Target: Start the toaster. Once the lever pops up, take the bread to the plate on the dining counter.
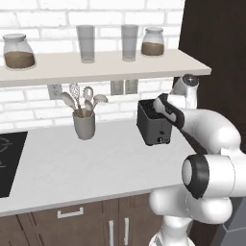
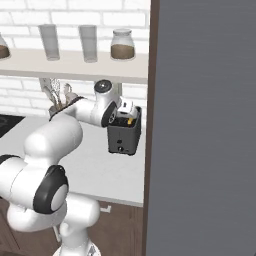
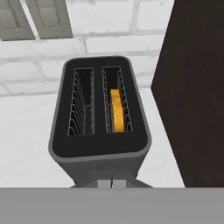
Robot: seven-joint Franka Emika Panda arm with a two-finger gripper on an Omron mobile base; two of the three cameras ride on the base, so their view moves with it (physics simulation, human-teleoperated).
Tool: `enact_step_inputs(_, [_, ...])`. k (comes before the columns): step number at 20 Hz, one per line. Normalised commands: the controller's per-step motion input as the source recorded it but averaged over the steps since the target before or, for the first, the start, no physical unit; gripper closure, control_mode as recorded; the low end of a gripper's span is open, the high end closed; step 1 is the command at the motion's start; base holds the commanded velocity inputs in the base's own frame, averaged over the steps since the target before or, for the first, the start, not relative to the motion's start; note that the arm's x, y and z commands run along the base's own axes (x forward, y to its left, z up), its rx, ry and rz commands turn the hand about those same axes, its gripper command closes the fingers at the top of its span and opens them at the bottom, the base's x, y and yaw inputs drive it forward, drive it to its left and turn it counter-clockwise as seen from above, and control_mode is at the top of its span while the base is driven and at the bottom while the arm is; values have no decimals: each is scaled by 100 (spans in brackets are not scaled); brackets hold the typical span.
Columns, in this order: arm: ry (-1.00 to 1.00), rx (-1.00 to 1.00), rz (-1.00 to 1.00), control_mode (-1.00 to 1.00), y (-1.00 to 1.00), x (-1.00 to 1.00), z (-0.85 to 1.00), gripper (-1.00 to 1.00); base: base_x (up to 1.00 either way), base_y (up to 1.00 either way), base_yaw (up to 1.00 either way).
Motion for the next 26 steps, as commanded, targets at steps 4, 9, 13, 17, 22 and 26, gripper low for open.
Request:
enact_step_inputs(4, [2, 0, 0, -100, -23, 2, -26, -100, 0, 0, 0])
enact_step_inputs(9, [0, 0, 0, -100, -22, 16, -3, -100, 0, 0, 0])
enact_step_inputs(13, [0, 0, 0, -100, -2, 15, 0, -100, 0, 0, 0])
enact_step_inputs(17, [-3, 0, 4, -100, 3, 6, 0, -100, 0, 0, 0])
enact_step_inputs(22, [-7, 0, 5, -100, 12, 0, 0, -100, 0, 0, 0])
enact_step_inputs(26, [-13, 0, 5, -100, 8, 0, 0, -100, 0, 0, 0])
